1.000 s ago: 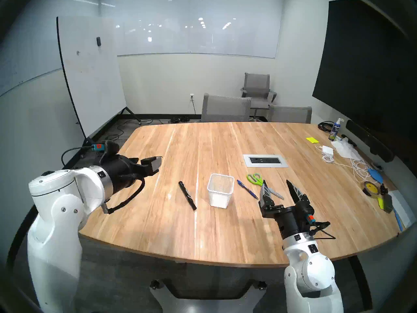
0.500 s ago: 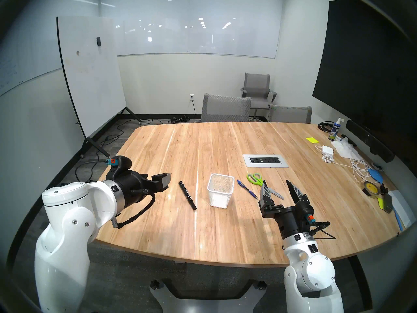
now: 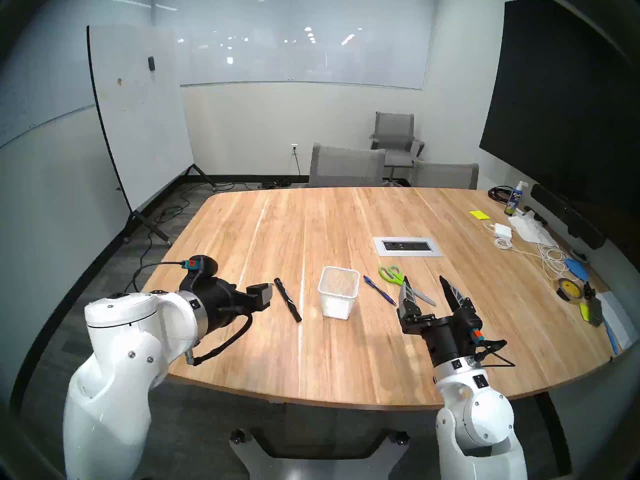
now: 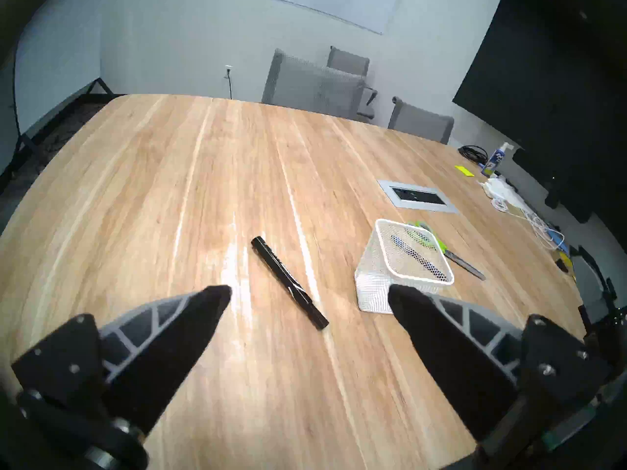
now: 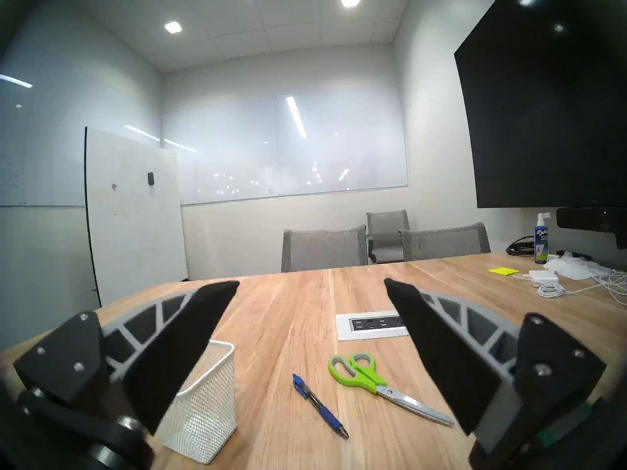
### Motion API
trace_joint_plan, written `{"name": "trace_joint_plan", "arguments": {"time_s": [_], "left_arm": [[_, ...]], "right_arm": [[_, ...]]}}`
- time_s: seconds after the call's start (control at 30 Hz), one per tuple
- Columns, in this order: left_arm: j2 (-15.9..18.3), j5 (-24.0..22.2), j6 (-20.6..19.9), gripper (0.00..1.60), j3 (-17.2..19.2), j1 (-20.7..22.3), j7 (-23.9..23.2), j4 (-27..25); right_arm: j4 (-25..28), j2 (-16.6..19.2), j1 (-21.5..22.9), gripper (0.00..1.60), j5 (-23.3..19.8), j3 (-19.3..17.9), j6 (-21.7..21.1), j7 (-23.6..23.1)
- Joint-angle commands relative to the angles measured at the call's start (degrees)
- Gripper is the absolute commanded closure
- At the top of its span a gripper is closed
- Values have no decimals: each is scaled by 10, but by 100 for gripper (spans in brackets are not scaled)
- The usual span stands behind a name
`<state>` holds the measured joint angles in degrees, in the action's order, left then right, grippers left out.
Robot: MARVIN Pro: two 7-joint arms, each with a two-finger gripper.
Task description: Place the pen, the marker, and the scissors into the pen holder
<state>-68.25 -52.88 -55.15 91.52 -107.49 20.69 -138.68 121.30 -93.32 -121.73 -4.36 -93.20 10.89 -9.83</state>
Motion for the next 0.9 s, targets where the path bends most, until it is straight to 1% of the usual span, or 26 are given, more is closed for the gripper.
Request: {"name": "trace_joint_plan", "arguments": {"time_s": [0.0,0.17,0.3,0.7,0.87], "left_arm": [[-4,0,1,0,-30,7,23,5],[-5,0,1,0,-45,0,35,21],[-9,-6,1,0,-51,2,42,35],[-31,-27,1,0,-71,31,71,70],[-44,-32,1,0,-88,48,88,89]], "right_arm": [[13,1,1,0,0,0,2,-1],[13,1,1,0,0,0,2,-1],[13,1,1,0,0,0,2,-1],[13,1,1,0,0,0,2,-1],[13,1,1,0,0,0,2,-1]]}}
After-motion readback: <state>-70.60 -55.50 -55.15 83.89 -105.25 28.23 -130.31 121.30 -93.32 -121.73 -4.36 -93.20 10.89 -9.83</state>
